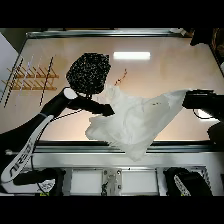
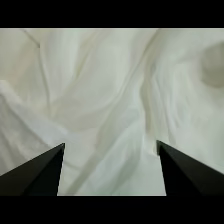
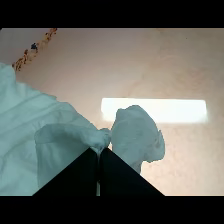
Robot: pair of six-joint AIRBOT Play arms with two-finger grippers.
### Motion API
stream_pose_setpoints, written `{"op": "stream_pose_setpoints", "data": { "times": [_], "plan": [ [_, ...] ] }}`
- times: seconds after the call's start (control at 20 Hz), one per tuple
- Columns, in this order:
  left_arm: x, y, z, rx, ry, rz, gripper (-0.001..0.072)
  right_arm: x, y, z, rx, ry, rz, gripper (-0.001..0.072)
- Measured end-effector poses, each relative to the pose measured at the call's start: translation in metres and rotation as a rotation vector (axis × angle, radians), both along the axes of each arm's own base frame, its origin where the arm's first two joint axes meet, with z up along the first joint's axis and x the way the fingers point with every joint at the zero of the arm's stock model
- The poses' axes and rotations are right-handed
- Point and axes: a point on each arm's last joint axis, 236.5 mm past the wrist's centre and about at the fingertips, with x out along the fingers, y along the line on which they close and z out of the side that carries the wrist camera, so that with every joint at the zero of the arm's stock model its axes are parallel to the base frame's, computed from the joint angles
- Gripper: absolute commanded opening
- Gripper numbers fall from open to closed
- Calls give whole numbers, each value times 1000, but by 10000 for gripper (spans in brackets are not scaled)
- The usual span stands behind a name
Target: Fold the clothes and pants, and hang the long-sleeved shirts on hangers.
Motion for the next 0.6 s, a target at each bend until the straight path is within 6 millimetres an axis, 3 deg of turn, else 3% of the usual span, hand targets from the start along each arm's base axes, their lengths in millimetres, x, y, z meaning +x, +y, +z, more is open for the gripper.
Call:
{"op": "stream_pose_setpoints", "data": {
  "times": [0.2, 0.4, 0.45, 0.55, 0.6],
  "plan": [
    [4, -44, -14, -21, 24, -105, 619, 0, 0, 0, 0, 0, 0, 7],
    [-3, -81, -27, -31, 54, -214, 617, 0, 0, 0, 1, 1, 0, 7],
    [-5, -88, -29, -33, 61, -231, 585, 0, 0, 0, 0, 1, 0, 7],
    [-7, -98, -34, -29, 80, -240, 118, 0, 0, 0, 1, 1, 0, 7],
    [-6, -98, -38, -14, 89, -238, 11, 0, 0, 0, 1, 1, 0, 7]
  ]
}}
